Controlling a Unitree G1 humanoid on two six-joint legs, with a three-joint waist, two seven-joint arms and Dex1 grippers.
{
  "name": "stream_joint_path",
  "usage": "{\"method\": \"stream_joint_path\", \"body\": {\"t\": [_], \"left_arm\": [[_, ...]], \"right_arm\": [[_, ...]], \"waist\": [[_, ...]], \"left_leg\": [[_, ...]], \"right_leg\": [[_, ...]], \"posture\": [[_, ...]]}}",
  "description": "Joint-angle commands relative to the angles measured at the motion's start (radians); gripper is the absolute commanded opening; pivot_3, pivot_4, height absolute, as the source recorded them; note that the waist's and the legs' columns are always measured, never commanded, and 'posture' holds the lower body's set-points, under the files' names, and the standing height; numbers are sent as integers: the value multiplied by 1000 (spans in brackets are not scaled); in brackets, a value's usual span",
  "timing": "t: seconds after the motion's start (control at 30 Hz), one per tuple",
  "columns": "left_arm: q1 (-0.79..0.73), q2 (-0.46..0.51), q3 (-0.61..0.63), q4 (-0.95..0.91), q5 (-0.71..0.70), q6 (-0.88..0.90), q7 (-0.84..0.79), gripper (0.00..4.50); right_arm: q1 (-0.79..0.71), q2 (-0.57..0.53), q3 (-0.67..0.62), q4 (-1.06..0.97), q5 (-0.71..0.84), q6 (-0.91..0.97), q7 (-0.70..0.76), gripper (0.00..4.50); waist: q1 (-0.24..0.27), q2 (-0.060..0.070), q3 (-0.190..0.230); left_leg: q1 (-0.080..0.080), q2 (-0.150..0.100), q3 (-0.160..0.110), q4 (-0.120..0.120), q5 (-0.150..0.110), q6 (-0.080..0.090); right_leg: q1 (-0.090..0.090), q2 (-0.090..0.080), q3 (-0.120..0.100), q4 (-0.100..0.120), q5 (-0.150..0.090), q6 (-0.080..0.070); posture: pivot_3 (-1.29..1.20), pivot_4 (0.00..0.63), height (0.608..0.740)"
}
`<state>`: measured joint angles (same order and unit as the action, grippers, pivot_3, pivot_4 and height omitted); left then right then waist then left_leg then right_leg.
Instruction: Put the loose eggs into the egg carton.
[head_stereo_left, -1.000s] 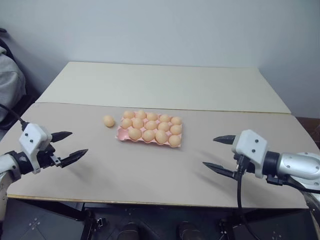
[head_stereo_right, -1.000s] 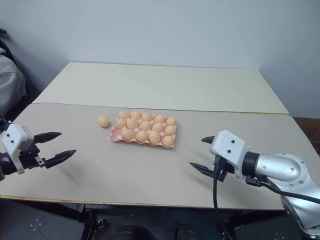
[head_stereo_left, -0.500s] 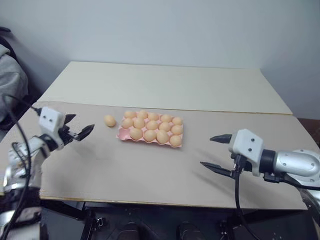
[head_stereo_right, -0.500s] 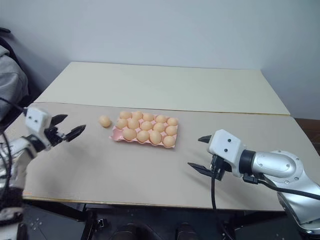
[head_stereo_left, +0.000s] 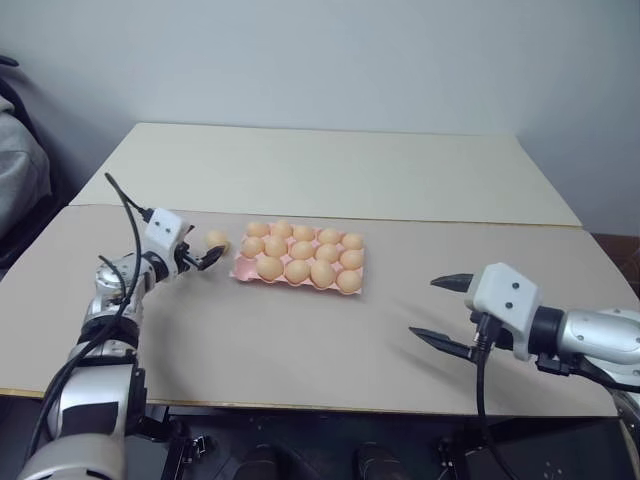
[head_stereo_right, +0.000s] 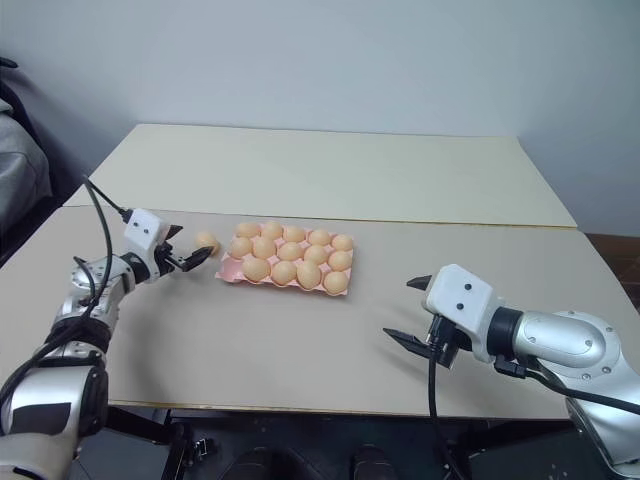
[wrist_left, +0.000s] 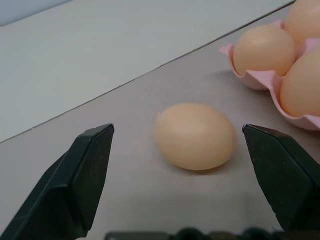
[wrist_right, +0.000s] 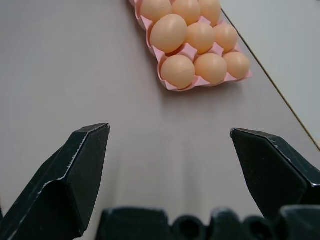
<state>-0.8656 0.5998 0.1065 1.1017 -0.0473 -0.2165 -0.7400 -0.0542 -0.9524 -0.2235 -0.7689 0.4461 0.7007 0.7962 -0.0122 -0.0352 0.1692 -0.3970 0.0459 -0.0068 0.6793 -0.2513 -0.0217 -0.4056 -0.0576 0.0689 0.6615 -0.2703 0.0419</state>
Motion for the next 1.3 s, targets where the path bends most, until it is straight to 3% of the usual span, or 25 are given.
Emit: {"method": "stream_joint_path", "body": {"t": [0.03, 0.47, 0.57, 0.7, 0.77, 1.07, 1.3], "left_arm": [[-57, -12, -6, 60, 22, -41, 31, 4488], [-113, -65, -13, 158, 76, -51, 147, 4488], [-111, -68, -16, 163, 83, -51, 157, 3891], [-112, -68, -12, 164, 81, -54, 166, 2590], [-114, -65, -11, 163, 82, -55, 183, 2268], [-87, -37, -12, 124, 79, -87, 175, 2204], [34, -12, 40, -105, -46, -132, -44, 2204]], "right_arm": [[1, -12, -43, -35, 11, 11, -12, 4500], [-3, -13, -43, -35, 10, 21, -32, 4500], [0, -8, -45, -37, 12, 28, -40, 4500], [0, -8, -44, -35, 14, 30, -47, 4500], [-1, -8, -40, -32, 12, 28, -49, 4500], [-1, -5, -28, -31, 5, 22, -58, 4500], [19, 1, -27, -42, 1, 18, -72, 4500]], "waist": [[-1, 0, 0], [0, 0, 0], [-1, 0, 0], [-1, 0, 0], [-1, 0, 0], [-1, 0, 0], [-1, 0, 0]], "left_leg": [[0, 0, 0, 0, 0, 0], [-1, 0, 0, 0, 0, 0], [-1, 0, 0, 0, 0, 0], [0, 0, 0, 0, 0, 0], [-1, 0, 0, 0, 0, 0], [-1, 0, 0, 0, 0, 0], [-1, 0, 0, 0, 0, 0]], "right_leg": [[0, 0, 0, 0, 0, 0], [0, 0, 0, 0, 0, 0], [0, 0, 0, 0, 0, 1], [0, 0, 0, 0, 0, 1], [0, 0, 0, 0, 0, 1], [0, 0, 0, 0, 0, 1], [0, 0, 0, 0, 0, 1]], "posture": [[0, 150, 740], [0, 150, 740], [0, 150, 740], [0, 150, 740], [0, 150, 740], [0, 150, 740], [0, 150, 740]]}}
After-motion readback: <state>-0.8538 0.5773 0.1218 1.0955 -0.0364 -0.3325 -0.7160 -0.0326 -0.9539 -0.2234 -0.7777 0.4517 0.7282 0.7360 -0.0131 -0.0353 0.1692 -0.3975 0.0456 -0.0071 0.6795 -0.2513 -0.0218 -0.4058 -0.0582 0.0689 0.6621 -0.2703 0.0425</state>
